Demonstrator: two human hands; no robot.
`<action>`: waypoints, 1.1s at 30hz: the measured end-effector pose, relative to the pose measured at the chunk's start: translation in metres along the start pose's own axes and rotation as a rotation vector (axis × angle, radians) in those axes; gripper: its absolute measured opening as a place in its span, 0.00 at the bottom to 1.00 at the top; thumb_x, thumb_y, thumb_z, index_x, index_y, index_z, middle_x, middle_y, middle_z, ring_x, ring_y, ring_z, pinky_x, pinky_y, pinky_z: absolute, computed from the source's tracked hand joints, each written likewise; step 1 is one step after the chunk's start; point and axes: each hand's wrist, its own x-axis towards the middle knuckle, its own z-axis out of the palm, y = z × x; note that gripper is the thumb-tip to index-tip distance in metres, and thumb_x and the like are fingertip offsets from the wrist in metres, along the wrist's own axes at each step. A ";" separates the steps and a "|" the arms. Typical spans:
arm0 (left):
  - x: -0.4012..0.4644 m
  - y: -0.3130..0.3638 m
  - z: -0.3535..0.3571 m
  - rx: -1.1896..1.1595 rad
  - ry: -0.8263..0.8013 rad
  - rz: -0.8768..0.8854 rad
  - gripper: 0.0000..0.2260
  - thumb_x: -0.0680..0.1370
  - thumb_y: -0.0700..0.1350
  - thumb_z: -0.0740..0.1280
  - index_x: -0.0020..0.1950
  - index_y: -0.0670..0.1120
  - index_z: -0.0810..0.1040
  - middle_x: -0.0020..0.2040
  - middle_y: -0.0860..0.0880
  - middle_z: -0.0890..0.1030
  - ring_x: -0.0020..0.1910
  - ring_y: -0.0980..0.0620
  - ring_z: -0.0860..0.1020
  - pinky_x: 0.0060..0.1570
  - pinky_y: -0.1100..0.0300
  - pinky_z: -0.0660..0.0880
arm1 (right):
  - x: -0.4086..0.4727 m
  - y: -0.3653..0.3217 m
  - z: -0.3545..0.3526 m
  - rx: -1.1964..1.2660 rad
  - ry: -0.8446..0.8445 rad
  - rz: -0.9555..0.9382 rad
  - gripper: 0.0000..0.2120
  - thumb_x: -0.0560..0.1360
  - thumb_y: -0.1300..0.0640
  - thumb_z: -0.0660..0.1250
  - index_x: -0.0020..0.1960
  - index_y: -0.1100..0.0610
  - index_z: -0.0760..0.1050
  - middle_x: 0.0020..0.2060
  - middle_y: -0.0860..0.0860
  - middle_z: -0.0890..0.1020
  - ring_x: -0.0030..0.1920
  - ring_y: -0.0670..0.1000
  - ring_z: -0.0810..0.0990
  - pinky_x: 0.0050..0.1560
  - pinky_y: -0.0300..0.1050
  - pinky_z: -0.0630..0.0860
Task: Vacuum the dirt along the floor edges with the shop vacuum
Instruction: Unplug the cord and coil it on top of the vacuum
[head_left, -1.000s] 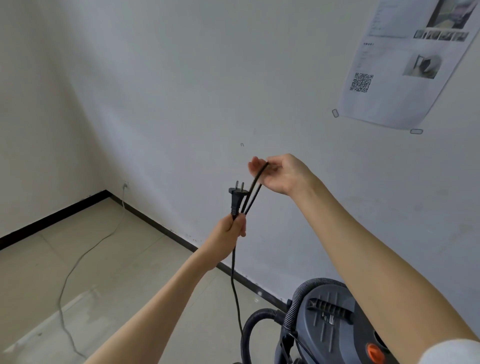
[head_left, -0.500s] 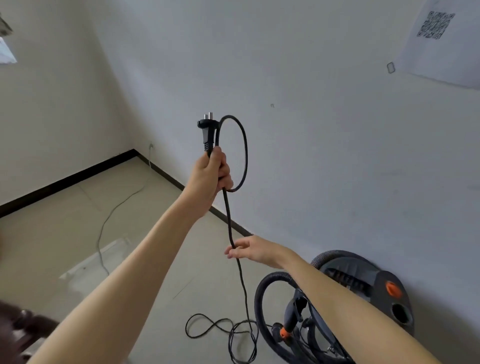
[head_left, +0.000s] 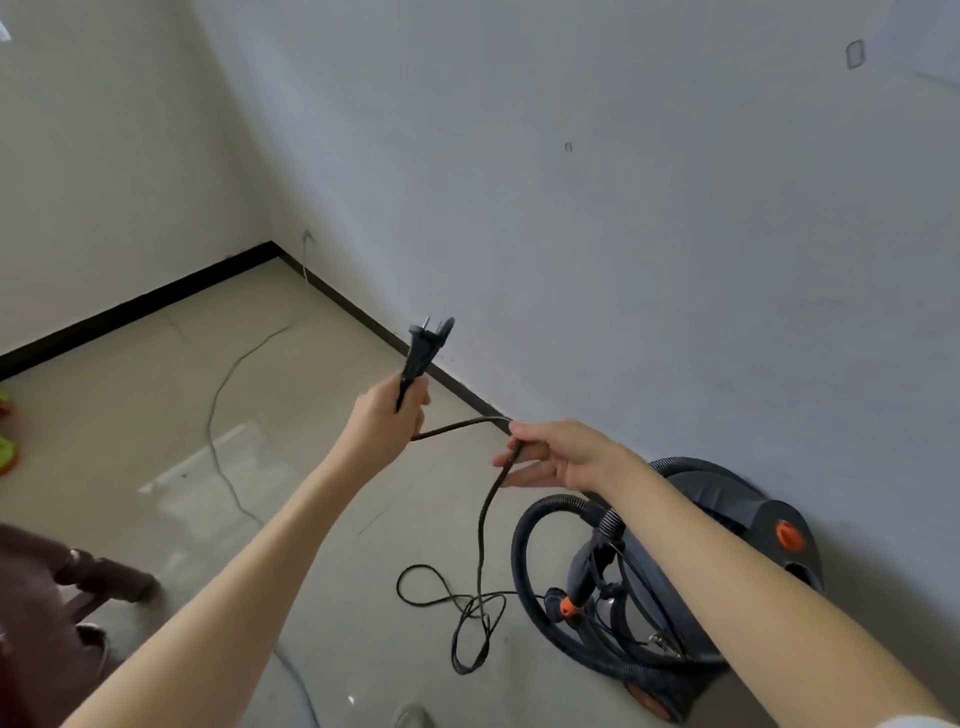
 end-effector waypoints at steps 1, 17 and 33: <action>-0.005 -0.003 0.008 -0.027 -0.067 -0.001 0.12 0.82 0.45 0.55 0.41 0.46 0.73 0.31 0.51 0.78 0.30 0.54 0.71 0.32 0.62 0.67 | -0.003 -0.012 0.001 0.094 0.005 0.003 0.12 0.81 0.56 0.61 0.41 0.59 0.73 0.37 0.55 0.86 0.35 0.56 0.85 0.38 0.43 0.81; 0.007 0.062 0.016 -0.647 -0.219 -0.031 0.13 0.83 0.44 0.53 0.38 0.45 0.65 0.26 0.53 0.63 0.26 0.54 0.64 0.36 0.61 0.67 | -0.004 0.002 -0.018 0.147 0.035 -0.148 0.06 0.79 0.61 0.62 0.54 0.61 0.75 0.51 0.59 0.83 0.53 0.56 0.82 0.59 0.50 0.78; 0.016 0.097 -0.044 -0.734 -0.087 0.049 0.14 0.84 0.46 0.52 0.38 0.47 0.62 0.29 0.51 0.55 0.28 0.53 0.53 0.25 0.63 0.57 | 0.040 0.030 -0.017 -0.911 0.212 -0.272 0.17 0.80 0.49 0.62 0.35 0.54 0.71 0.37 0.51 0.80 0.30 0.45 0.69 0.33 0.39 0.64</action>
